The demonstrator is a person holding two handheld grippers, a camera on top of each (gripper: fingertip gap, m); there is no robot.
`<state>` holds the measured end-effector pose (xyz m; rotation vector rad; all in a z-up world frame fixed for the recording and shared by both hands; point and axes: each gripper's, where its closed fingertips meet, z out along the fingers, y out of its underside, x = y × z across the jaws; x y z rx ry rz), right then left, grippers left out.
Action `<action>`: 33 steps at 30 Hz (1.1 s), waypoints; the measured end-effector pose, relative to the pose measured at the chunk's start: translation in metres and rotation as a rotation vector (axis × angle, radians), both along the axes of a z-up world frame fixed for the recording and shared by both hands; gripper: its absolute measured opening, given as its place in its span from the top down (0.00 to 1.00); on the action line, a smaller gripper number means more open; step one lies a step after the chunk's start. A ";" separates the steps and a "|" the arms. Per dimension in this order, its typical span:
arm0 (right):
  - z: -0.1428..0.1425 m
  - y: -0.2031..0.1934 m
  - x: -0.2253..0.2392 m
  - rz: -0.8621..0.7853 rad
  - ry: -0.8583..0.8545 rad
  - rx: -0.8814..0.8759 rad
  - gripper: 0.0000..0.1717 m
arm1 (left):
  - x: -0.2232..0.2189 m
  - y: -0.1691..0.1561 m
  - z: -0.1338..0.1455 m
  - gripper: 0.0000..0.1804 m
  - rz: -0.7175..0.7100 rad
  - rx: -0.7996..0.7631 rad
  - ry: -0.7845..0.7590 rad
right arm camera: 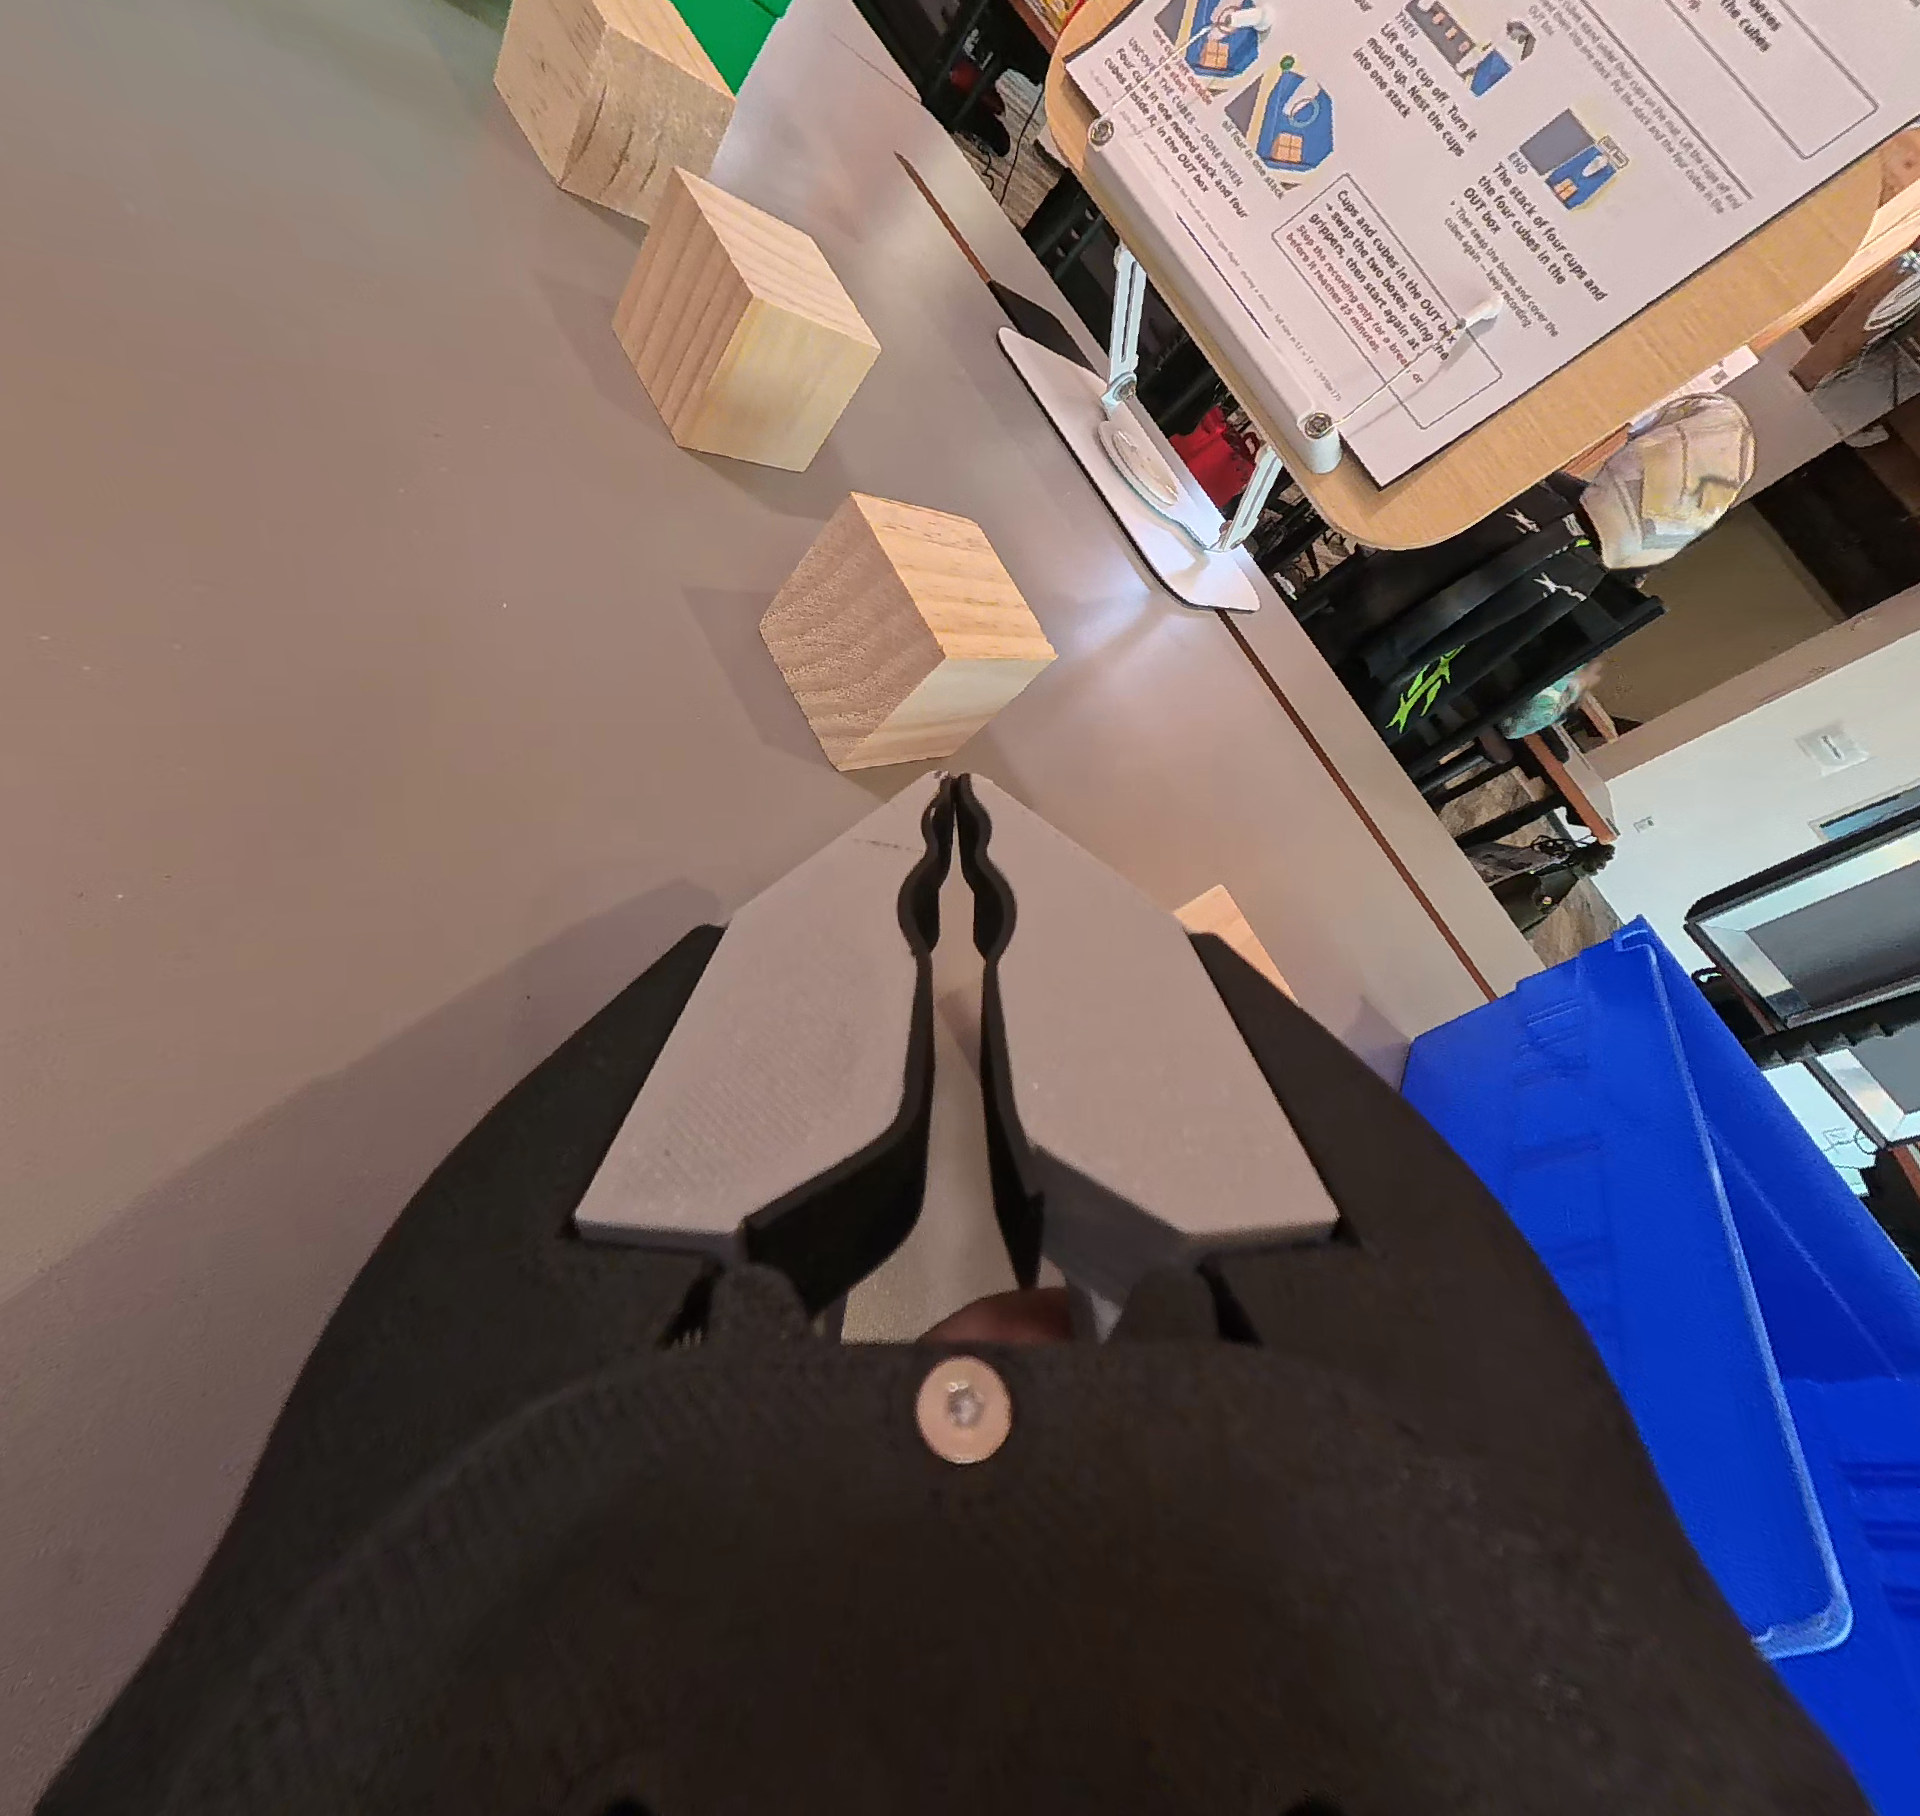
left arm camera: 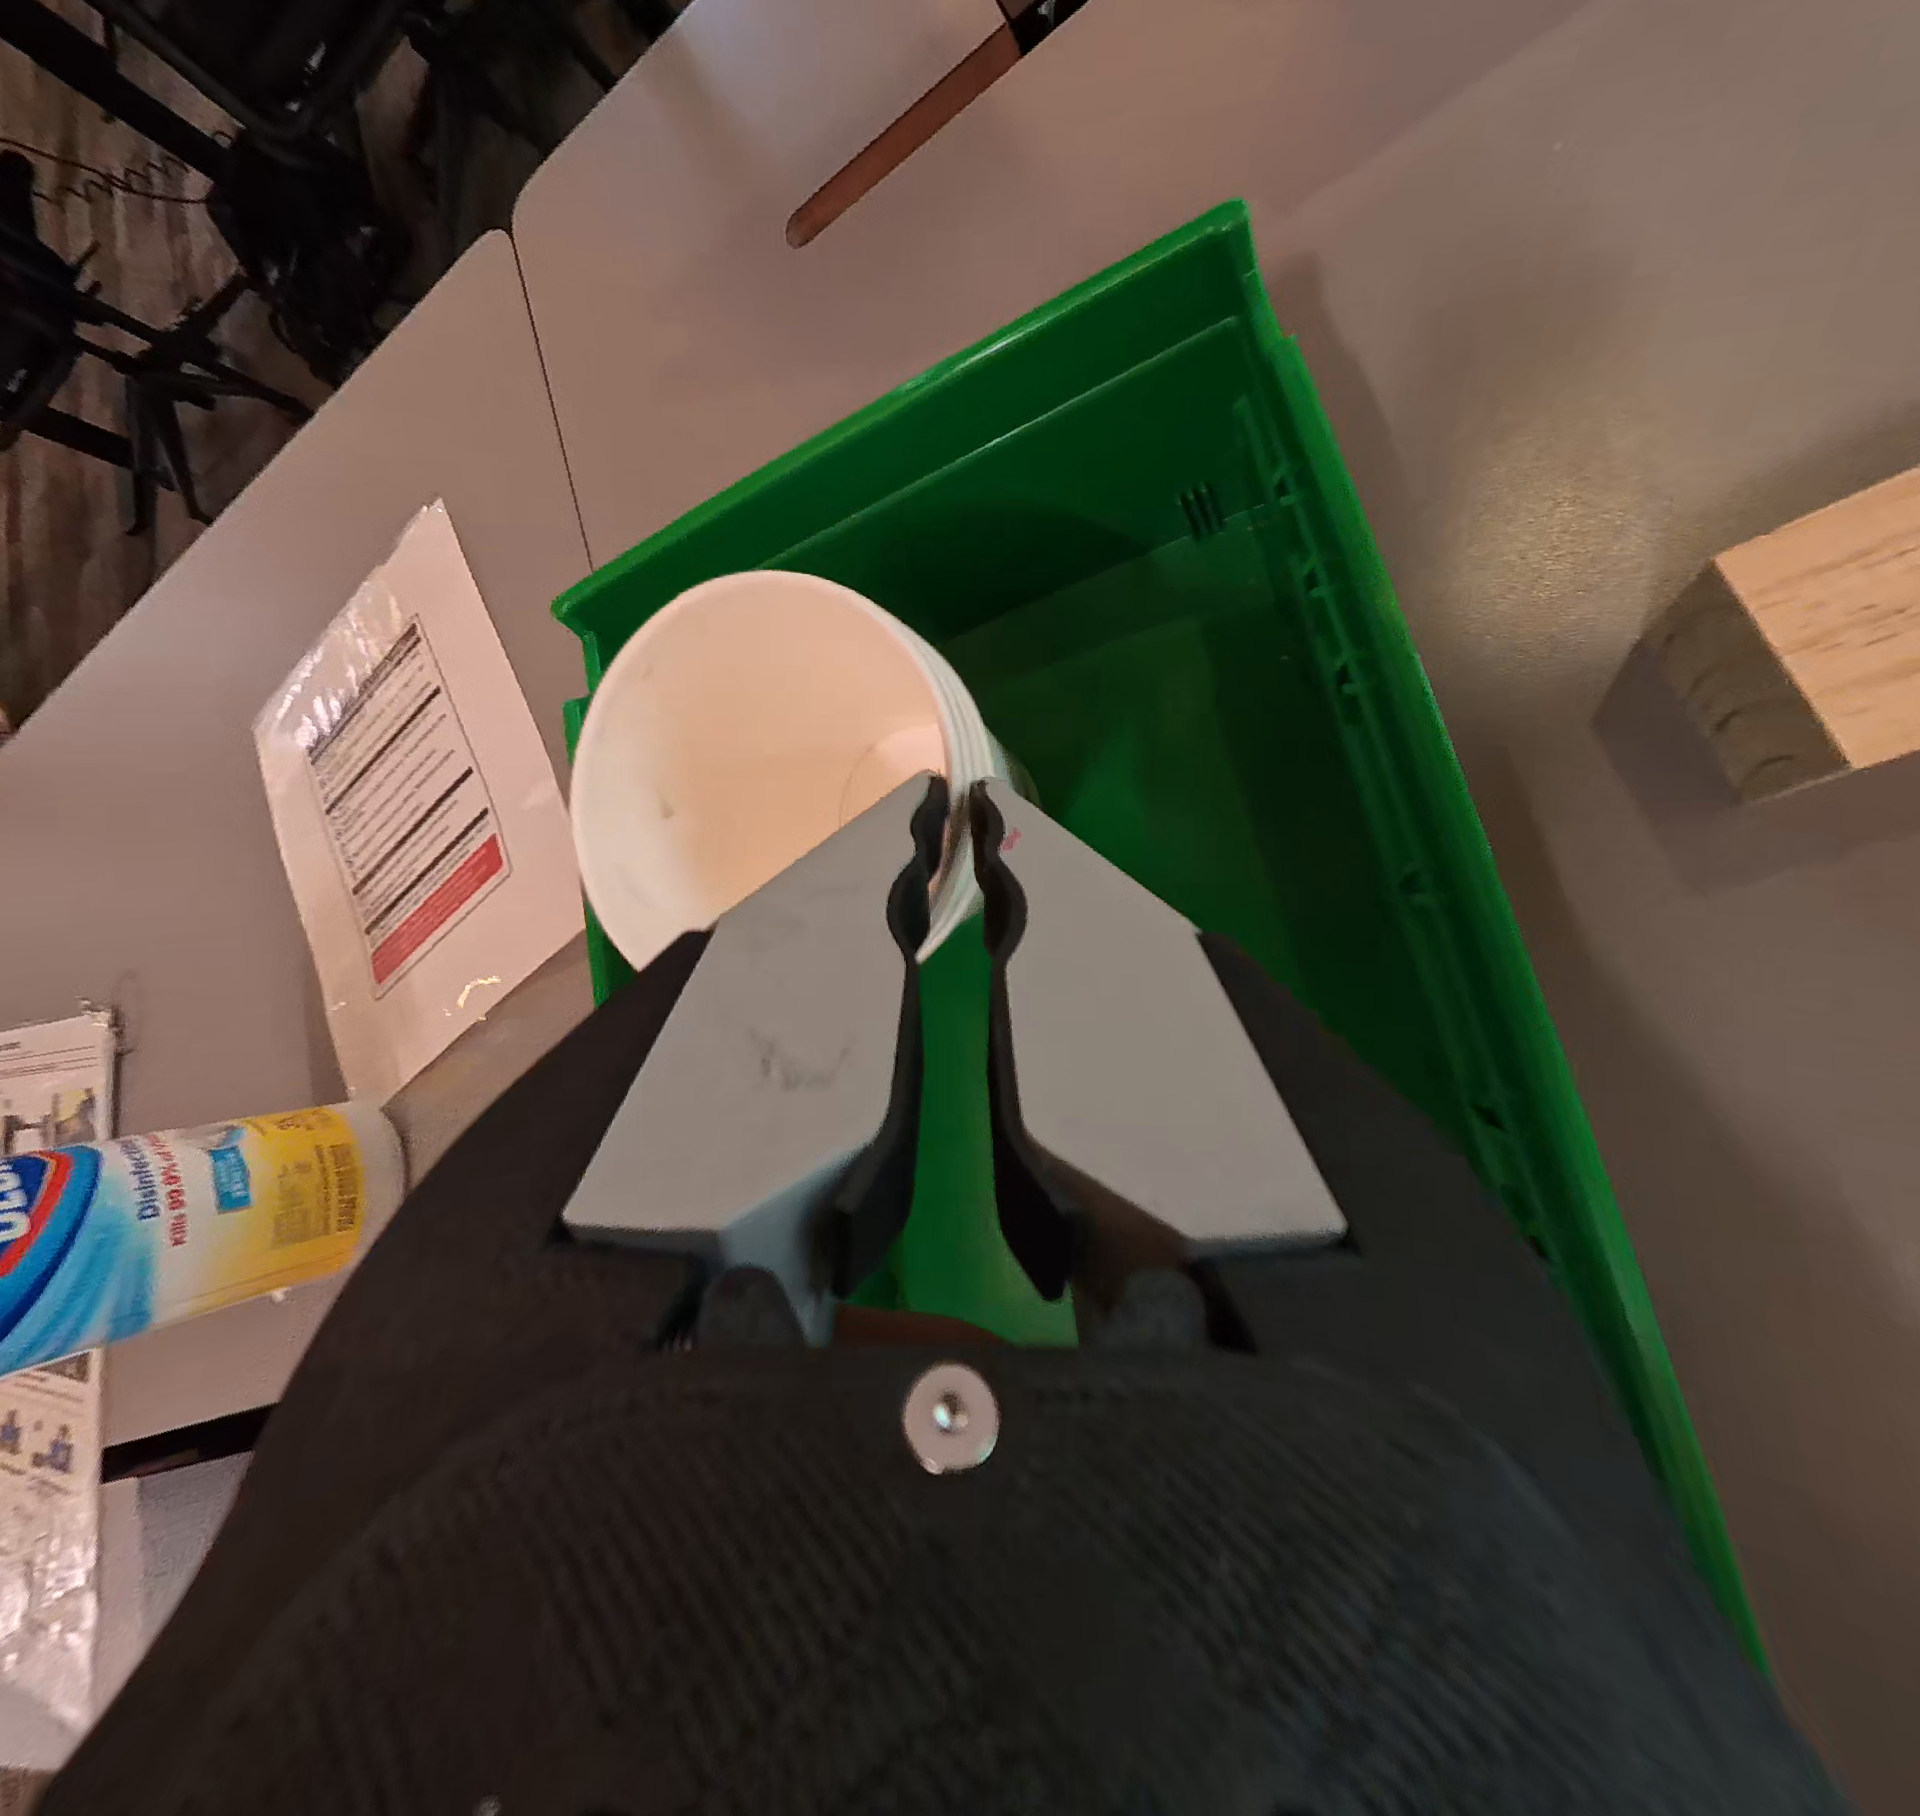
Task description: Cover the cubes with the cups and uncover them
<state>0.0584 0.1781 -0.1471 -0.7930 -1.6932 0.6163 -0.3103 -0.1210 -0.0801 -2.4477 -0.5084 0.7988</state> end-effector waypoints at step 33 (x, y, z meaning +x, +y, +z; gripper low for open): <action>0.017 -0.039 -0.002 0.234 -0.009 -0.278 0.98 | 0.179 0.066 0.198 0.99 -0.381 0.812 0.477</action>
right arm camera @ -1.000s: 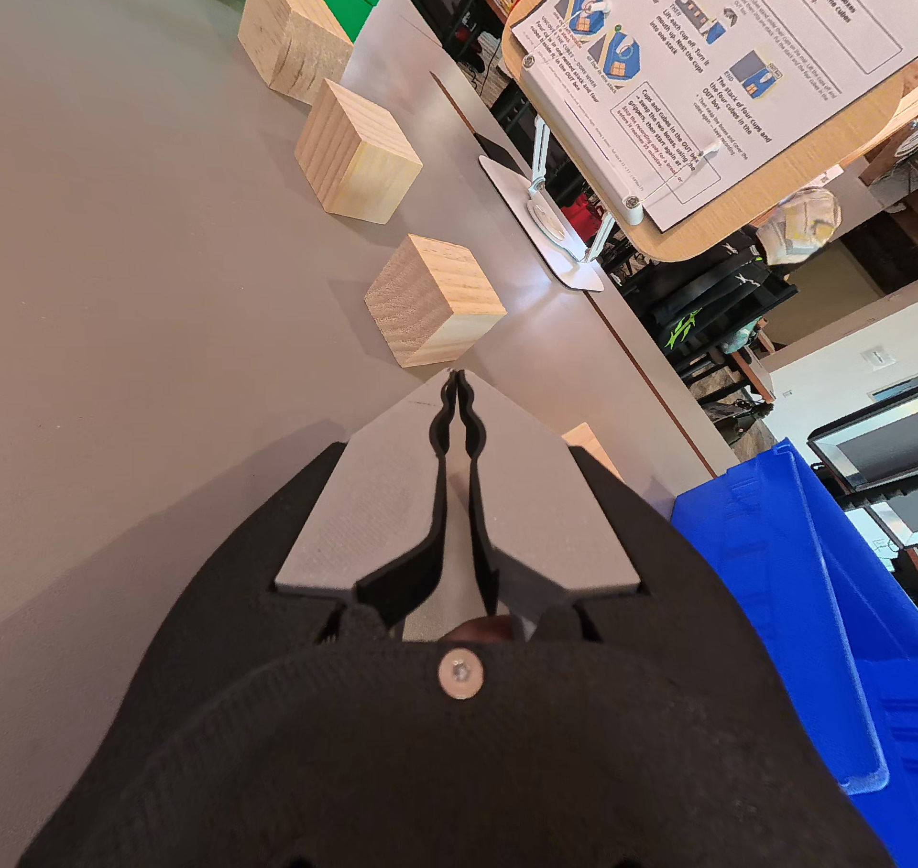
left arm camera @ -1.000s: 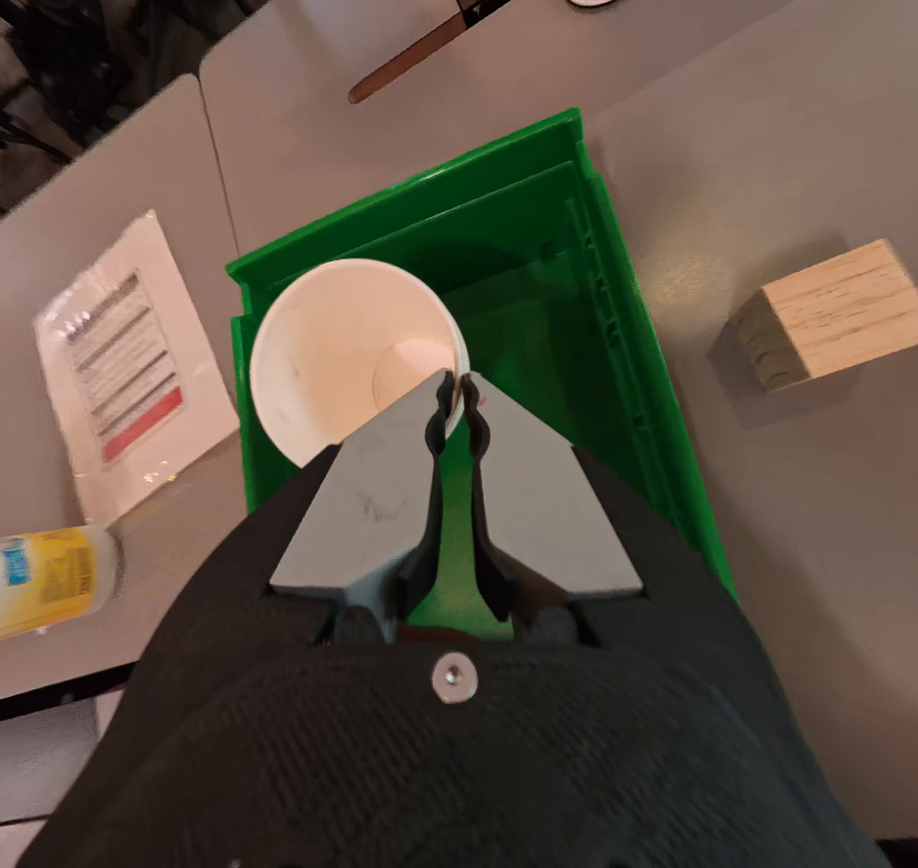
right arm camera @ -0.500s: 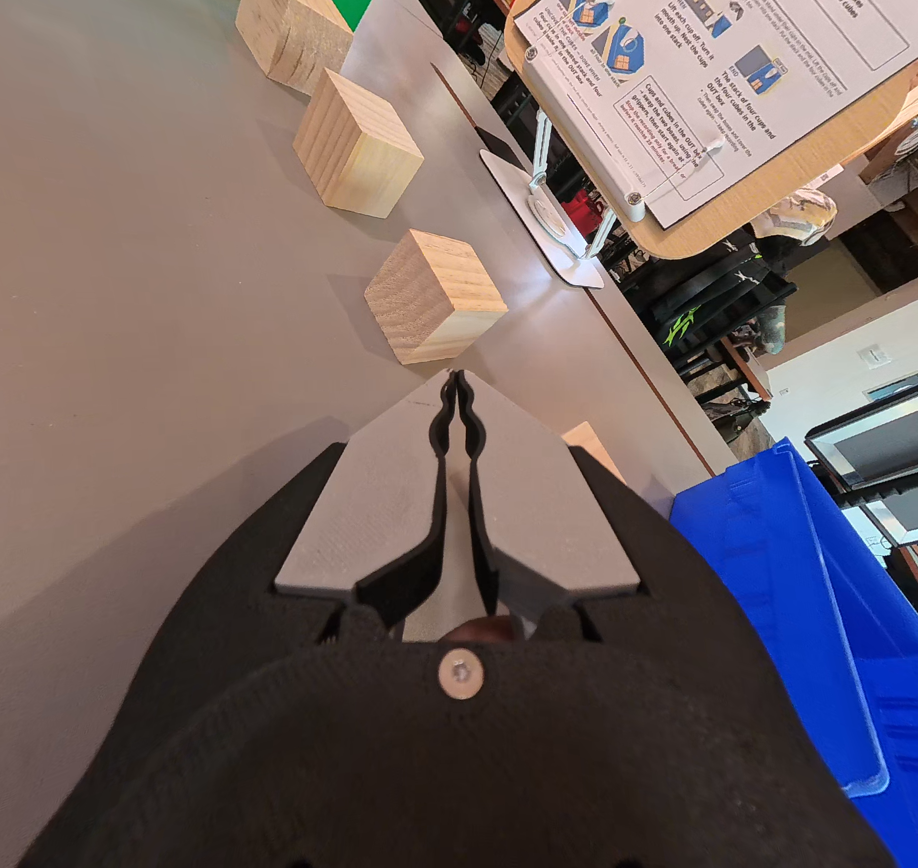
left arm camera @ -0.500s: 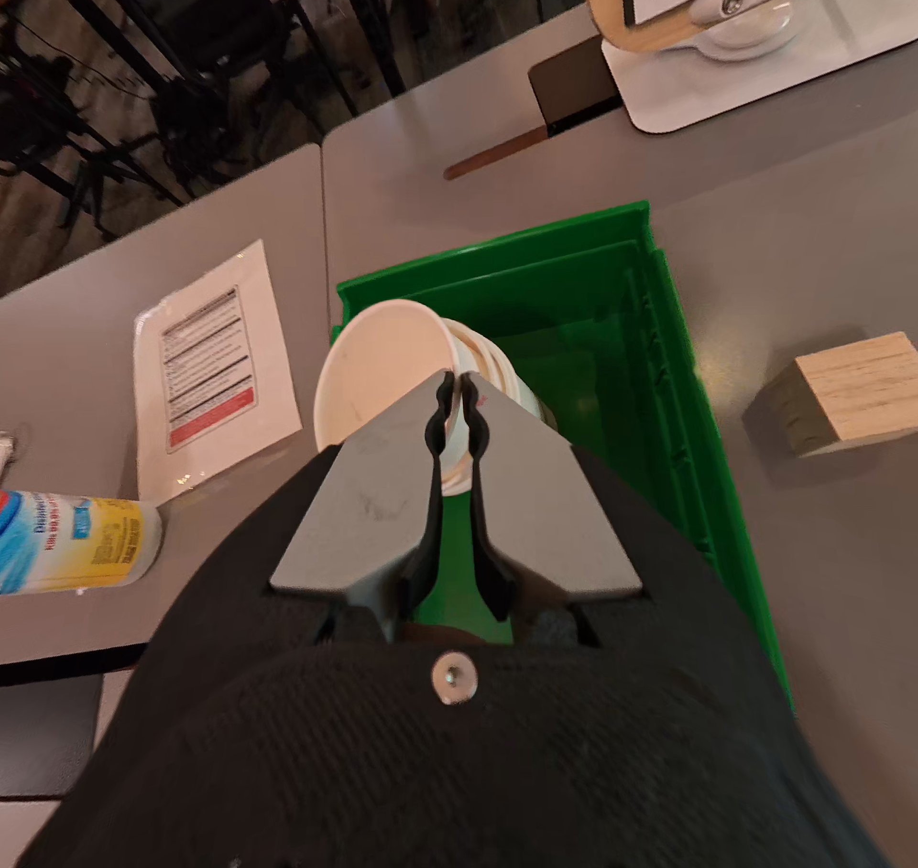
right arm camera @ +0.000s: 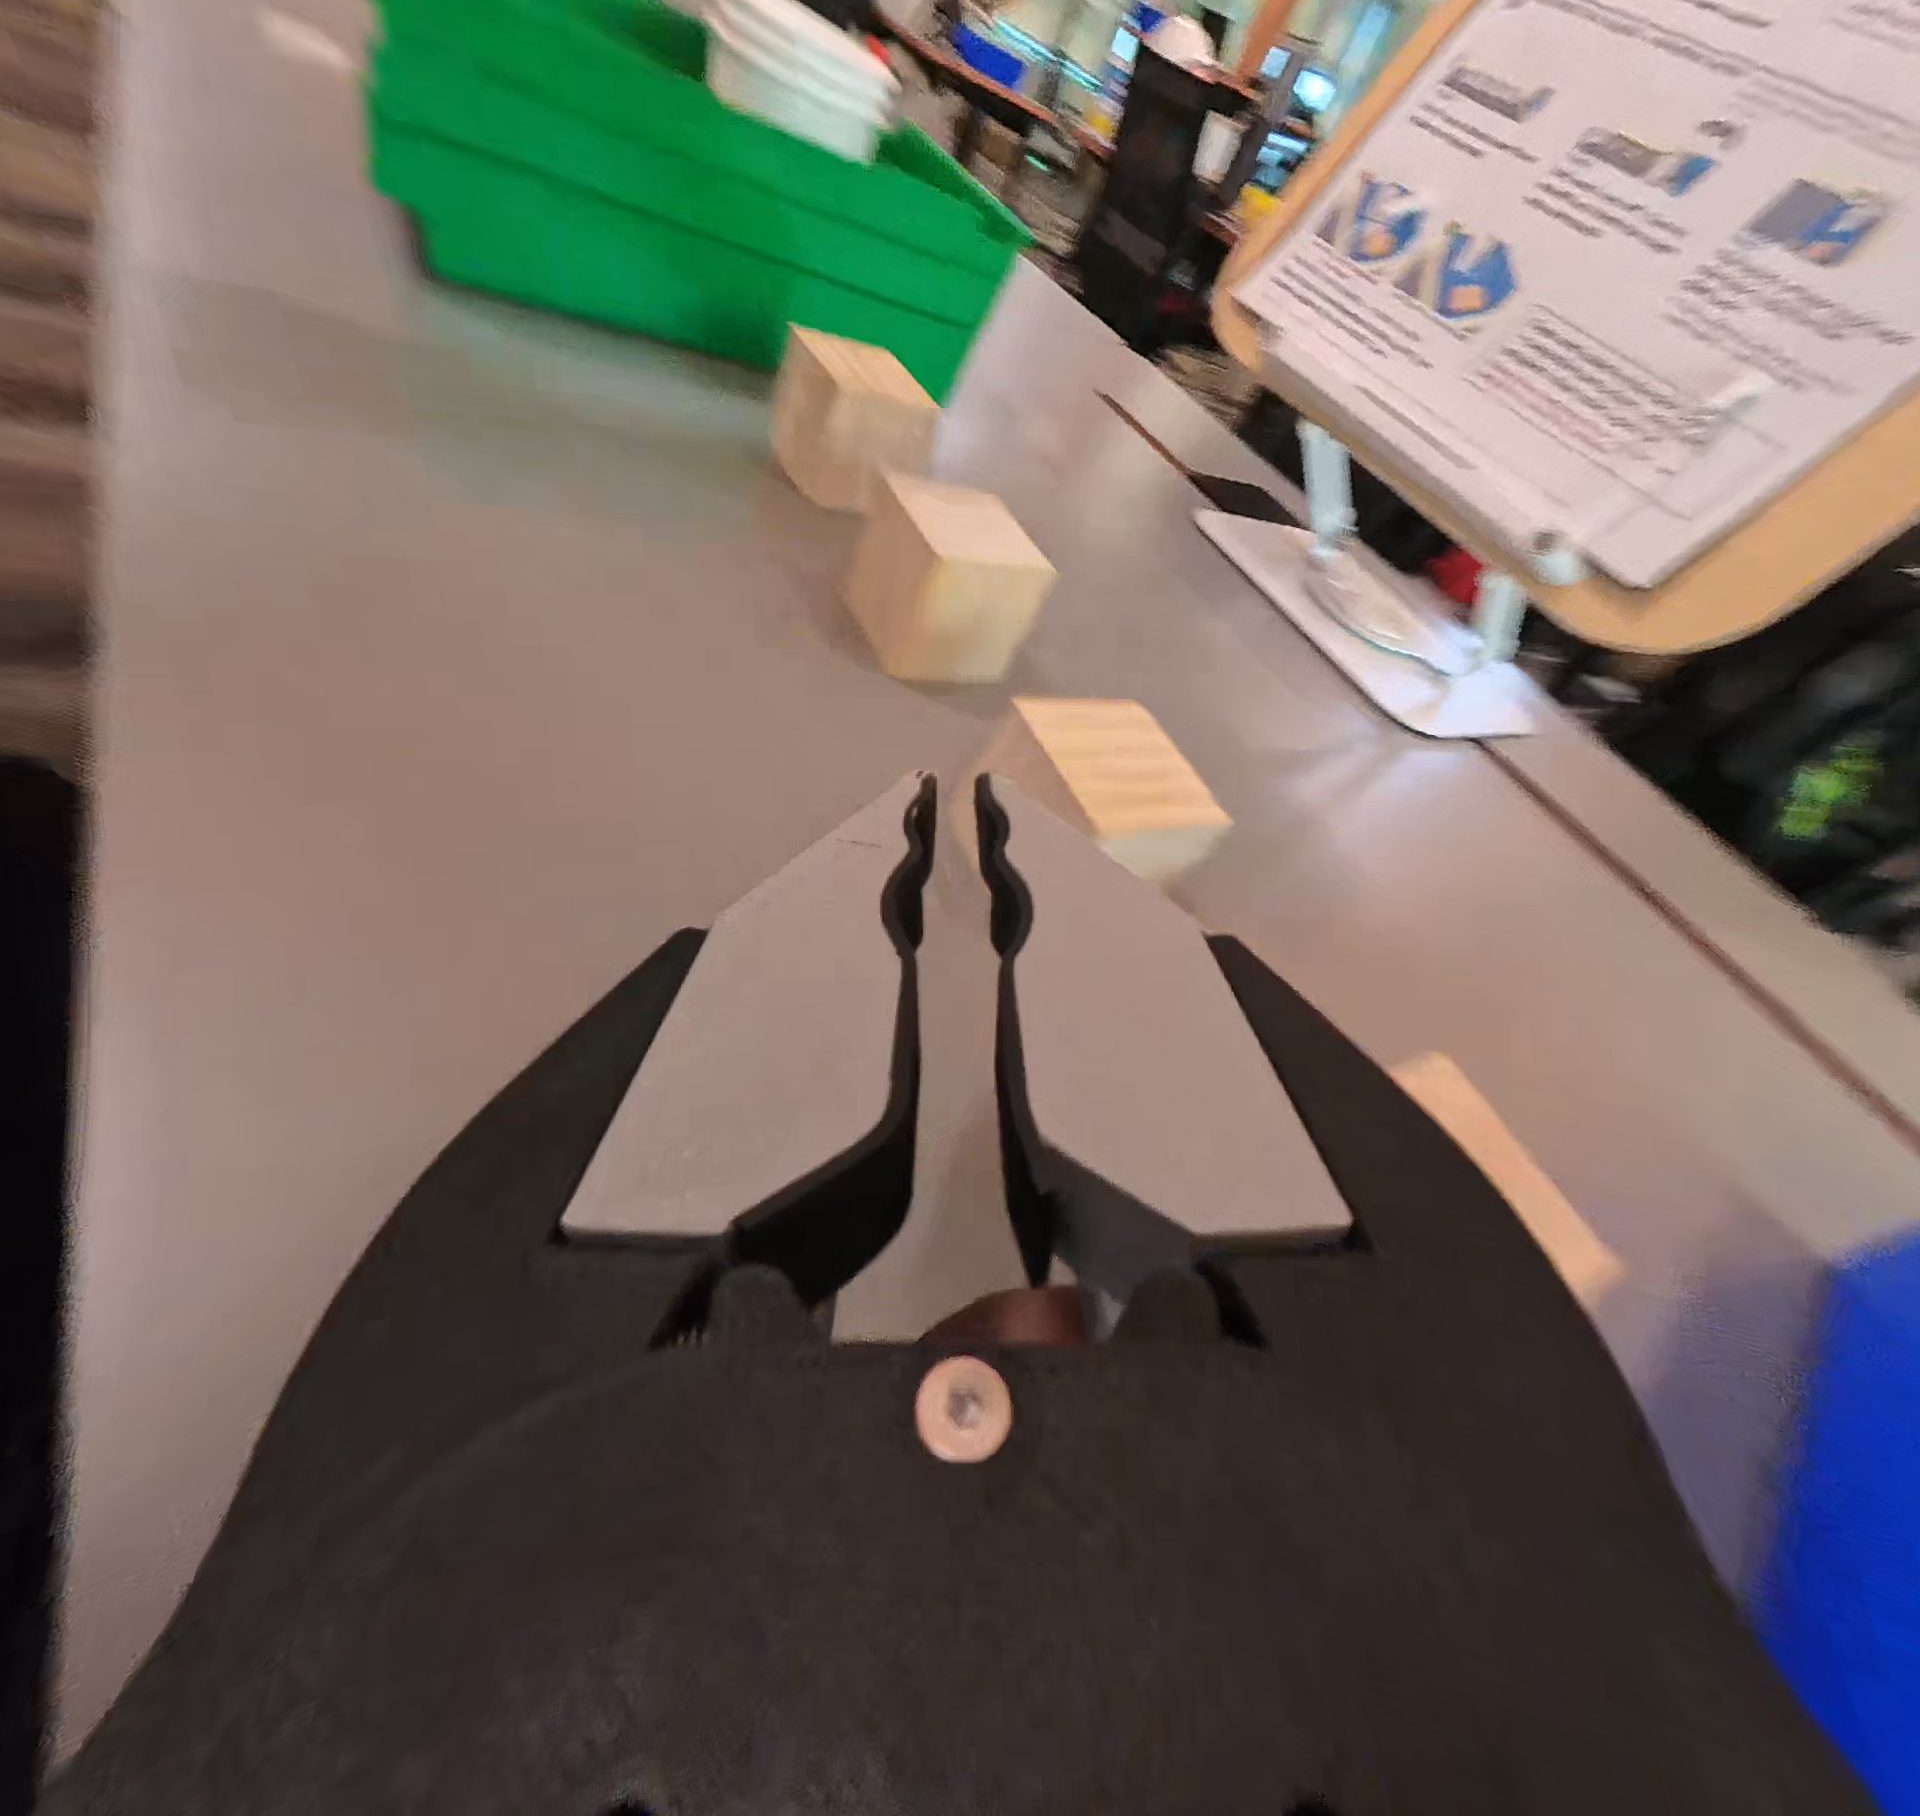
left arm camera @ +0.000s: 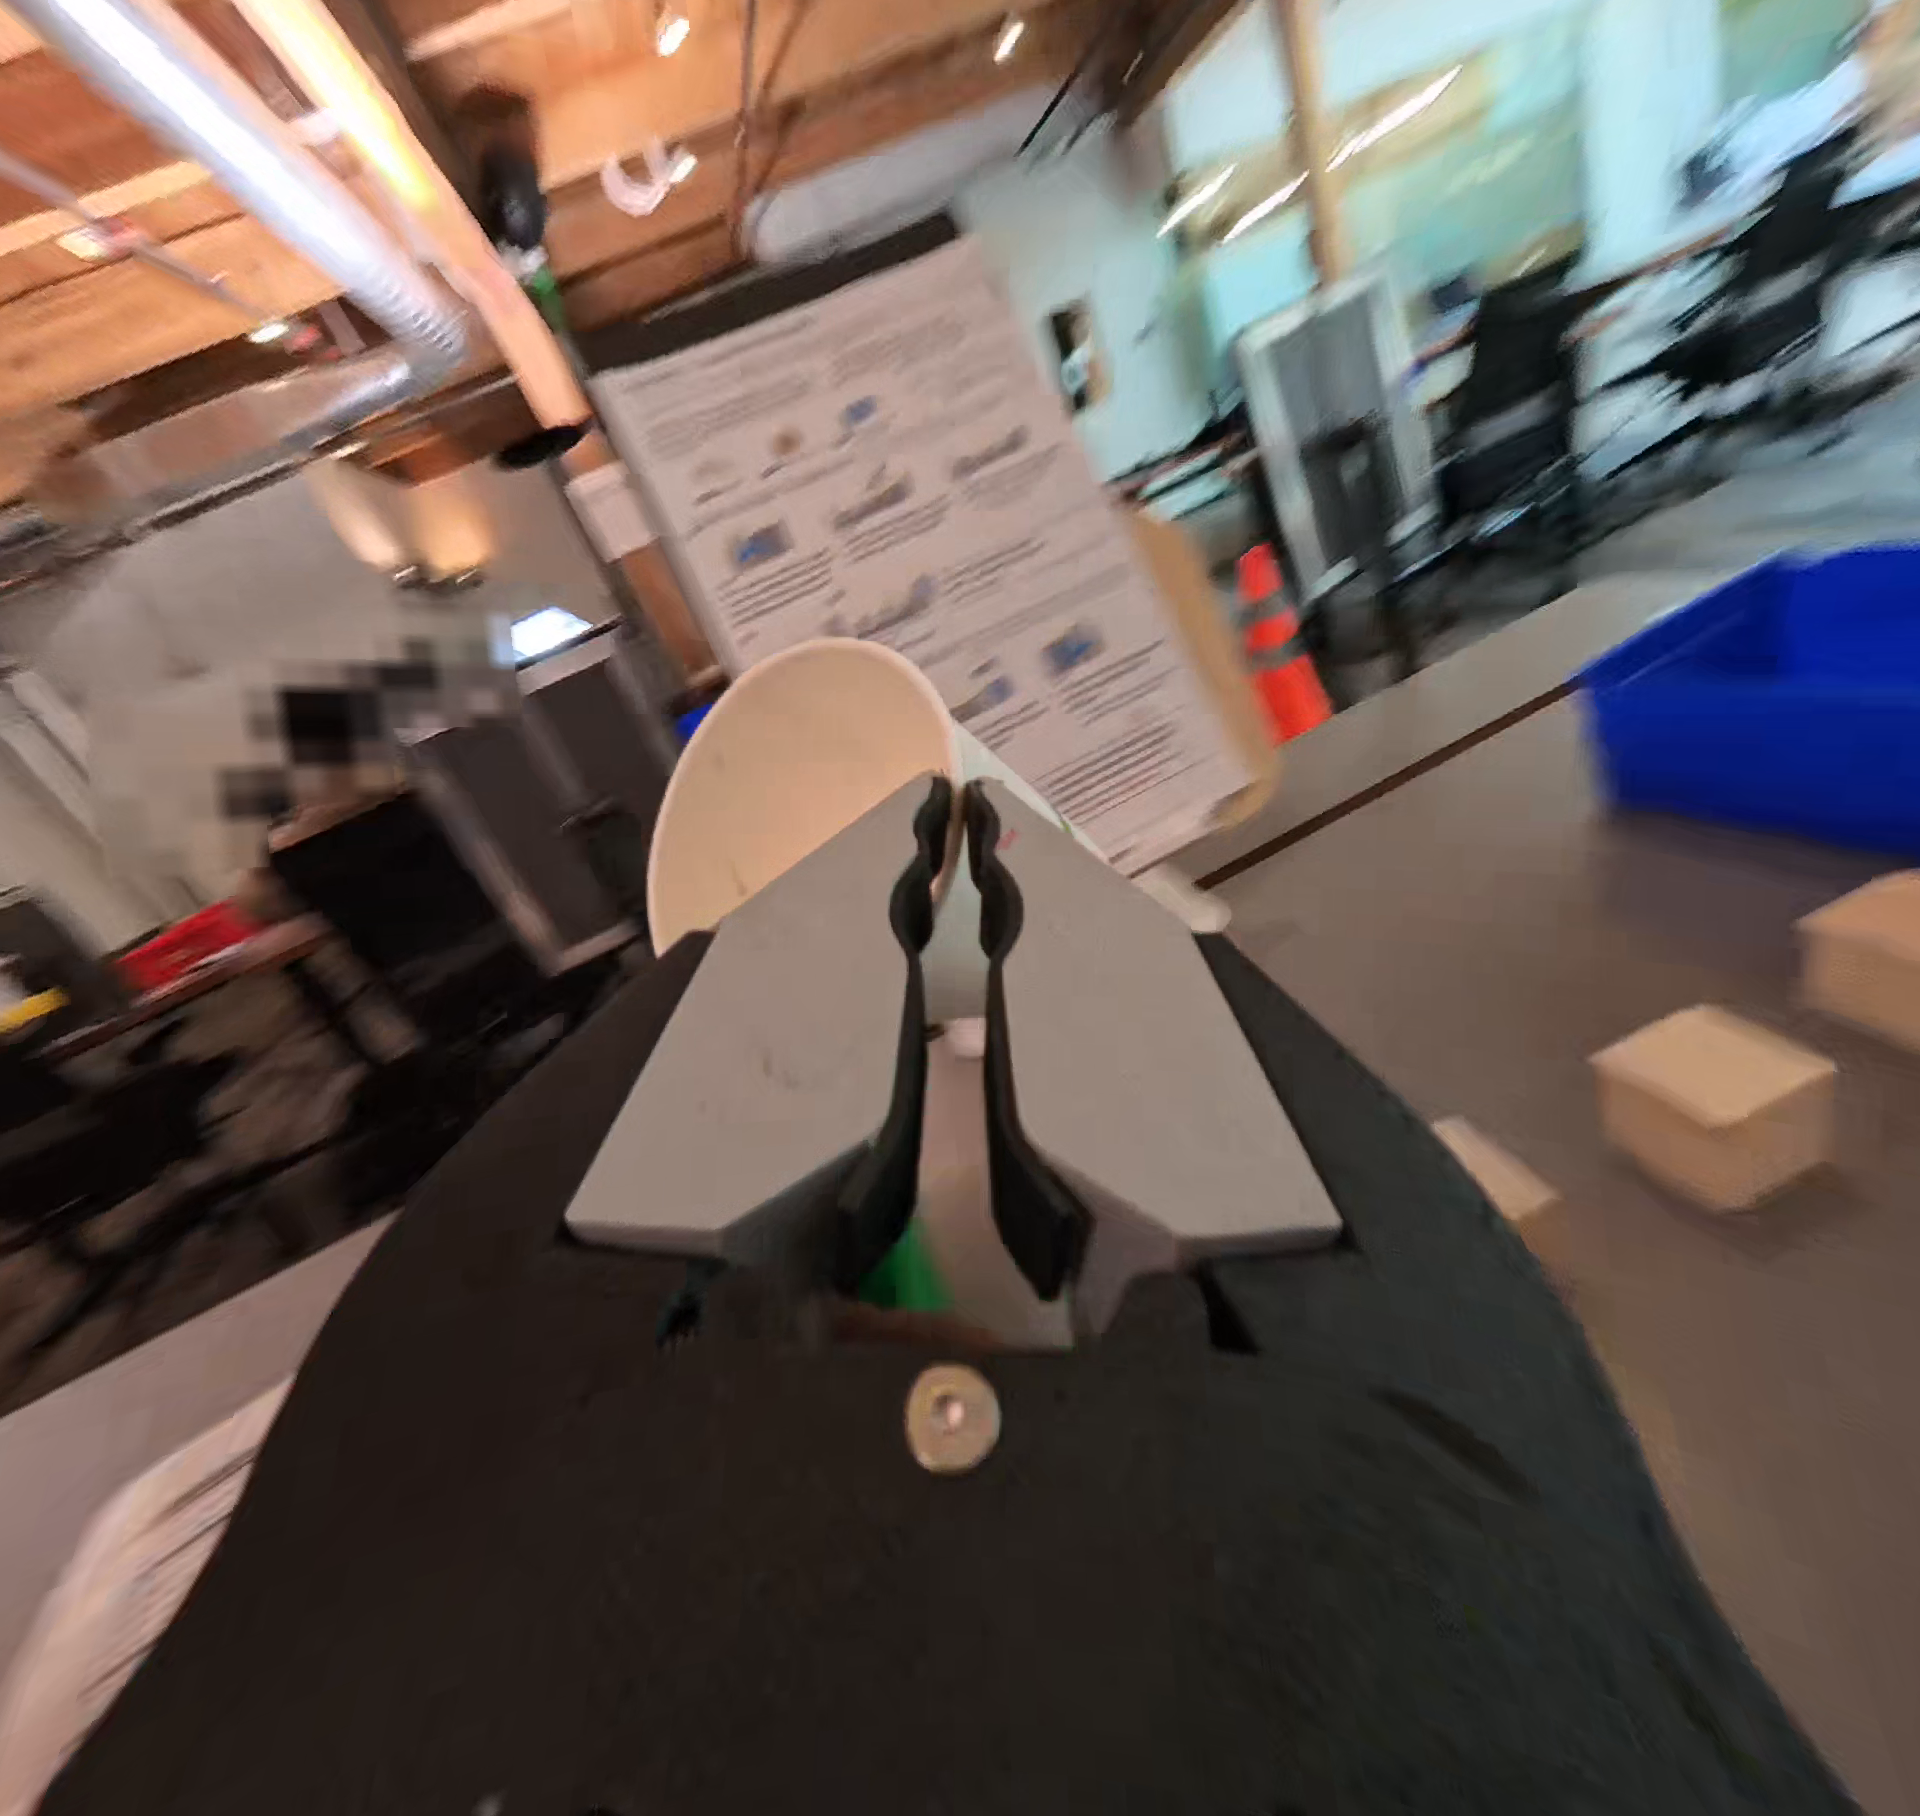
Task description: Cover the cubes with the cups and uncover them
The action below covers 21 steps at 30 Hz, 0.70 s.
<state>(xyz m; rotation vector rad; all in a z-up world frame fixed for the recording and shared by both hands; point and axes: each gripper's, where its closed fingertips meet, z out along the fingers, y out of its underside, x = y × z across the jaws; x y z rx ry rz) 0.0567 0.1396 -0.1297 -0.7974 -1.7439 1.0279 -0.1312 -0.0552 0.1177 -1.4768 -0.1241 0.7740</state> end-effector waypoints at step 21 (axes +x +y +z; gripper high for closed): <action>0.111 0.026 -0.065 0.393 0.030 -1.121 0.49 | 0.137 0.167 -0.184 0.98 -0.451 0.011 -0.128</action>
